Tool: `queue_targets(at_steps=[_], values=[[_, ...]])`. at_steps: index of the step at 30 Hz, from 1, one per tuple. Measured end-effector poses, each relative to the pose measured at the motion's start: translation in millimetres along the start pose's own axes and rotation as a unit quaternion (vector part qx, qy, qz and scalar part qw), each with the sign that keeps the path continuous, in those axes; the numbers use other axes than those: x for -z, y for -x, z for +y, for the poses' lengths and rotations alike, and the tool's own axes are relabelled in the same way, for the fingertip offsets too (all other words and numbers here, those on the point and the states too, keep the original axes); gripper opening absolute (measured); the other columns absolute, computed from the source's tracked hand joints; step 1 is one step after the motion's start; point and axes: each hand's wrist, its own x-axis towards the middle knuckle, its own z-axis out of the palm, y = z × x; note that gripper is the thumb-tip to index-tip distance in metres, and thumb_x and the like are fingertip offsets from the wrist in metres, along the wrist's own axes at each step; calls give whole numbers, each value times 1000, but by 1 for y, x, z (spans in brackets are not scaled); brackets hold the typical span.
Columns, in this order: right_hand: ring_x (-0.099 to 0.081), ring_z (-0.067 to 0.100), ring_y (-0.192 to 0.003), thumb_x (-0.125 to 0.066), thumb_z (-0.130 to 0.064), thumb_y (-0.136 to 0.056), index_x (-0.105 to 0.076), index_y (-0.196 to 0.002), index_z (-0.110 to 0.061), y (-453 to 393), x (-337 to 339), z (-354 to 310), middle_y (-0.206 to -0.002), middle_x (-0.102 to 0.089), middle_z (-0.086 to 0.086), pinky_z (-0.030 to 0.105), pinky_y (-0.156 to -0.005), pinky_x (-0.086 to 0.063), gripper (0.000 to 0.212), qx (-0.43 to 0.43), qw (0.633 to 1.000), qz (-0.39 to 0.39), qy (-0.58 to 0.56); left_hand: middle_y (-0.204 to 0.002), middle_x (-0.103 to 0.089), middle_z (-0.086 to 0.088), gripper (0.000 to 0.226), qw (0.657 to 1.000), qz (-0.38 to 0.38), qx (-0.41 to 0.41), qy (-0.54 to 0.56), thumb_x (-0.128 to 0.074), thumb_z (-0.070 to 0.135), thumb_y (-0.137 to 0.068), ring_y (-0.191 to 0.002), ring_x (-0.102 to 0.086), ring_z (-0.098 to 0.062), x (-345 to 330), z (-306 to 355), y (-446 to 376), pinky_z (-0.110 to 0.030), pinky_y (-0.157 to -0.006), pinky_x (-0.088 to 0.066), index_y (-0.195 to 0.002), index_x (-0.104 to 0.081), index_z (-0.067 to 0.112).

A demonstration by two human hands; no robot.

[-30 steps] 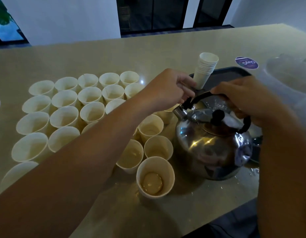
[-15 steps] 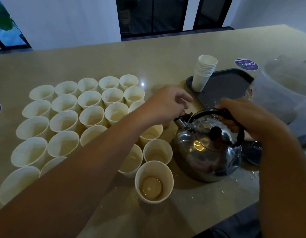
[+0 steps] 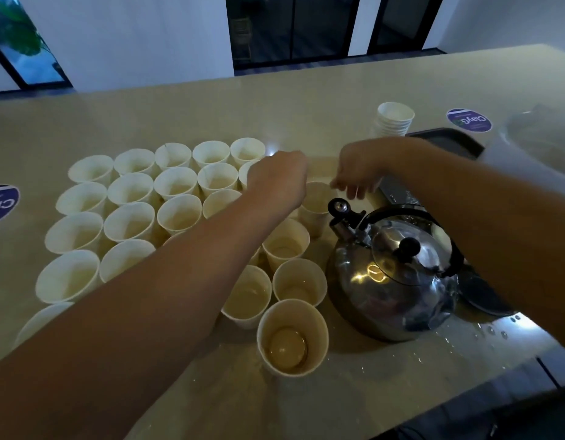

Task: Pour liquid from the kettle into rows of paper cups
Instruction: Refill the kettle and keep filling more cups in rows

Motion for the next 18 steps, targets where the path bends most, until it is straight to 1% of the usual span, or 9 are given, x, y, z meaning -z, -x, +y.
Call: queue_targets(at_steps=[2,4,5,6,8,10,12,15,18], values=[[-75,20,-75,-55,-24,-104,-69,-99,3,-7,-8,2,-86,-77,13,34,-70,-61,31,-10,999,-29,-43,-81,-53,-1,15,1000,-4,-9,6,-66,8,-91,-72,-53,-22,-3,1,-4,-33,-59,-39,-104,-65,16],[-74,17,-63,-57,-15,-102,-69,-95,6,-9,-13,3,-78,-76,14,34,-69,-62,25,-15,997,-27,-73,-72,-48,1,11,1000,-3,-21,10,-64,4,-90,-62,-49,-19,-7,2,-8,-31,-54,-37,-89,-62,15],[-72,17,-59,-57,-12,-101,-69,-94,6,-9,-15,3,-75,-75,14,33,-68,-63,23,-18,997,-21,-78,-69,-46,1,15,1000,0,-24,13,-63,3,-90,-59,-47,-17,-10,2,-10,-30,-53,-36,-82,-59,15],[-72,17,-58,-57,-10,-101,-69,-94,6,-8,-16,3,-76,-75,15,31,-65,-63,21,-20,996,-16,-82,-68,-45,1,15,1000,2,-23,21,-63,2,-90,-58,-46,-17,-11,2,-12,-31,-54,-38,-81,-59,14],[-72,18,-58,-55,-6,-100,-69,-95,8,-8,-15,3,-79,-75,17,29,-61,-62,20,-22,996,-15,-87,-72,-50,1,12,999,8,-19,42,-64,3,-90,-65,-53,-20,-14,3,-15,-33,-60,-44,-97,-67,12],[-73,18,-59,-52,-5,-100,-68,-91,9,-6,-9,2,-75,-75,15,28,-59,-62,23,-26,995,-22,-90,-81,-59,-2,20,998,1,-12,68,-67,5,-88,-74,-59,-23,-15,3,-18,-34,-64,-50,-105,-69,13],[-73,18,-60,-50,-5,-100,-68,-86,8,-3,0,-1,-72,-76,12,28,-57,-60,26,-28,995,-27,-87,-89,-66,-3,21,995,-7,0,98,-70,8,-85,-78,-63,-24,-10,2,-20,-35,-68,-55,-106,-70,14],[-72,18,-59,-51,-5,-97,-69,-85,7,3,19,-9,-77,-77,13,27,-56,-60,25,-22,997,-12,-77,-95,-71,-5,22,987,0,19,157,-73,20,-84,-85,-66,-25,4,-1,-23,-37,-76,-57,-105,-72,14],[-72,19,-60,-55,-6,-96,-70,-88,7,14,44,-25,-76,-76,14,29,-58,-59,22,0,997,4,-71,-87,-72,-2,22,974,6,55,219,-72,26,-81,-82,-68,-21,30,-10,-23,-36,-78,-58,-99,-74,13]])
